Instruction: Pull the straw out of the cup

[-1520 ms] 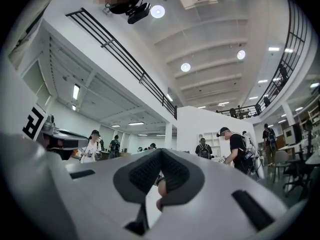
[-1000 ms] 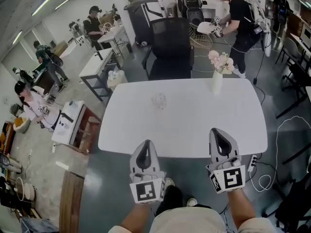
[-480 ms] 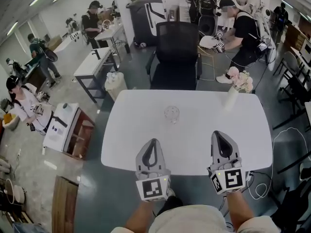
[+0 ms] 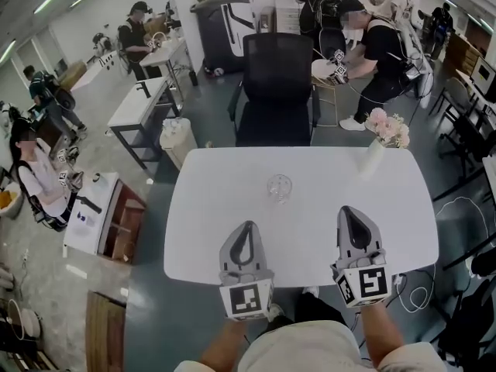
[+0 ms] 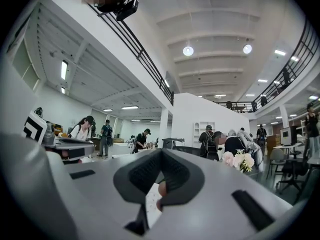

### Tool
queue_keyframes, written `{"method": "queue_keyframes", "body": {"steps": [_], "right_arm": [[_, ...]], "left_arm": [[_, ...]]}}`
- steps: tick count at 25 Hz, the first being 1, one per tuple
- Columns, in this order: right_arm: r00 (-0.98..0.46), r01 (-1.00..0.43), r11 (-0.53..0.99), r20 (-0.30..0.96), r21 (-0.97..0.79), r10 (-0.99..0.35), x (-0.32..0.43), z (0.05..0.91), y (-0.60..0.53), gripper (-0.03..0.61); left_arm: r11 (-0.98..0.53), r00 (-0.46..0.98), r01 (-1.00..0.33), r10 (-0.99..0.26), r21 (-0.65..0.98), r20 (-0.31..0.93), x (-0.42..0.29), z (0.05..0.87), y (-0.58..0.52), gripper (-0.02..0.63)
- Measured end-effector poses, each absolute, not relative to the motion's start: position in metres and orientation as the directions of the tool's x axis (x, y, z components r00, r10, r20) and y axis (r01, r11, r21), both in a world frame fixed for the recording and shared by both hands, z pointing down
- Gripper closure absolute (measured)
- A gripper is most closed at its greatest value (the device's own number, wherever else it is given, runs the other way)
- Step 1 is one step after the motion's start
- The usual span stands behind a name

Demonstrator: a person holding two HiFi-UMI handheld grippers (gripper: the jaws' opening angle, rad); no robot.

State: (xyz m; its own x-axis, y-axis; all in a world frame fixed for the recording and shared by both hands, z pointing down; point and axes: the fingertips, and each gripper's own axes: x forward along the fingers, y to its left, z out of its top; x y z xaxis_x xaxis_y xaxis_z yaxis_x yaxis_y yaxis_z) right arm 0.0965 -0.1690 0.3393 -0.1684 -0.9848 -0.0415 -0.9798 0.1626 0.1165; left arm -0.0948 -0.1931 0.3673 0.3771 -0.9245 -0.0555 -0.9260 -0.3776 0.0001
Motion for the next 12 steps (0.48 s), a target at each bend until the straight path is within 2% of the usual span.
{"method": "queue_keyframes", "body": {"steps": [12], "right_arm": [[-0.266,-0.96,0.268,0.043,0.081,-0.963,0.077,0.393,-0.231,0.578]], "left_arm": [[-0.376,0.376,-0.927,-0.926,-0.003,-0.03,-0.085,0.385,-0.239,0.609]]}}
